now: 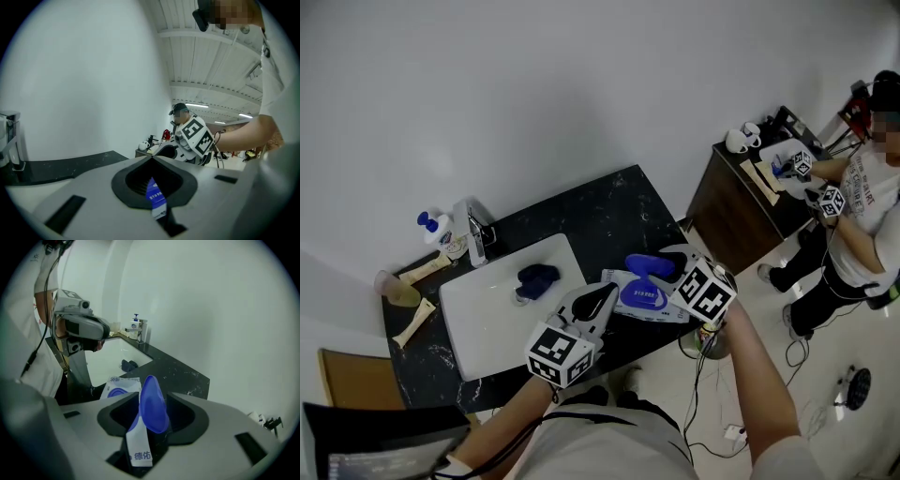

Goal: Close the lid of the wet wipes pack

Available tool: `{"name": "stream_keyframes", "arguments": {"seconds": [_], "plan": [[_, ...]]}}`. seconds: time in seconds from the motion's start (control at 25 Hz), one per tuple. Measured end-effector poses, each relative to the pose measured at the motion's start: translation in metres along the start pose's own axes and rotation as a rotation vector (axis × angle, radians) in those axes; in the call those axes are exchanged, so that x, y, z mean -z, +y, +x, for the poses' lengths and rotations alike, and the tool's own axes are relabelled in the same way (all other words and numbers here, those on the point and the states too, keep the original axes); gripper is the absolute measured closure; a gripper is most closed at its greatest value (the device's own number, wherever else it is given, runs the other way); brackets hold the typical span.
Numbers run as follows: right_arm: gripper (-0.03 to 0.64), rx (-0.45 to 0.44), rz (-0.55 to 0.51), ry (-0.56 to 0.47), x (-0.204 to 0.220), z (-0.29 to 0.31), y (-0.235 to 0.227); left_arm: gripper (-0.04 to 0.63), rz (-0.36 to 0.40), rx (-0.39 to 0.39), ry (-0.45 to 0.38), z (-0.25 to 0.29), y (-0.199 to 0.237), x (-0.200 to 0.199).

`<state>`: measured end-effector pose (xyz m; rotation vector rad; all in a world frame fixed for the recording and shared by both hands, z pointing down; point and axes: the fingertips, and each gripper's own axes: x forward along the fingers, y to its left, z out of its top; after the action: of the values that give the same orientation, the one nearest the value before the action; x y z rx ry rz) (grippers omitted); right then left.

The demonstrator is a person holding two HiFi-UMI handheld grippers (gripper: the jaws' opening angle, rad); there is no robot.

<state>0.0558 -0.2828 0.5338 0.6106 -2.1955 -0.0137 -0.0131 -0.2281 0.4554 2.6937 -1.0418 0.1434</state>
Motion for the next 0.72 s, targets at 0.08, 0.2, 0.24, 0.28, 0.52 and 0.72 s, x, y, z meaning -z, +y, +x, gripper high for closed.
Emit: {"name": "stream_keyframes", "arguments": {"seconds": [0.08,0.2,0.24,0.28,0.52,0.72], "plan": [[0.448,-0.014,0.011,-0.022,-0.004,-0.001,0.005,0.598,-0.002,-0.012,-0.004,-0.002,0.004,-0.001],[0.448,-0.045,0.027,-0.042,-0.008,-0.007,0.017,0.598,-0.004,-0.03,-0.015,-0.004,0.011,-0.004],[0.448,-0.061,0.035,-0.044,-0.008,-0.008,0.022,0.598,-0.003,-0.033,-0.018,-0.005,0.013,-0.006],[0.448,-0.075,0.041,-0.044,-0.006,-0.008,0.027,0.598,-0.001,-0.034,-0.021,-0.005,0.013,-0.007],[0.448,-0.021,0.088,-0.123,-0.019,-0.019,0.015,0.598,0.007,-0.019,-0.024,-0.007,0.008,-0.009],[0.448,-0.032,0.034,-0.019,-0.007,-0.005,0.003,0.598,0.01,-0.014,-0.022,-0.008,0.006,-0.009]]}}
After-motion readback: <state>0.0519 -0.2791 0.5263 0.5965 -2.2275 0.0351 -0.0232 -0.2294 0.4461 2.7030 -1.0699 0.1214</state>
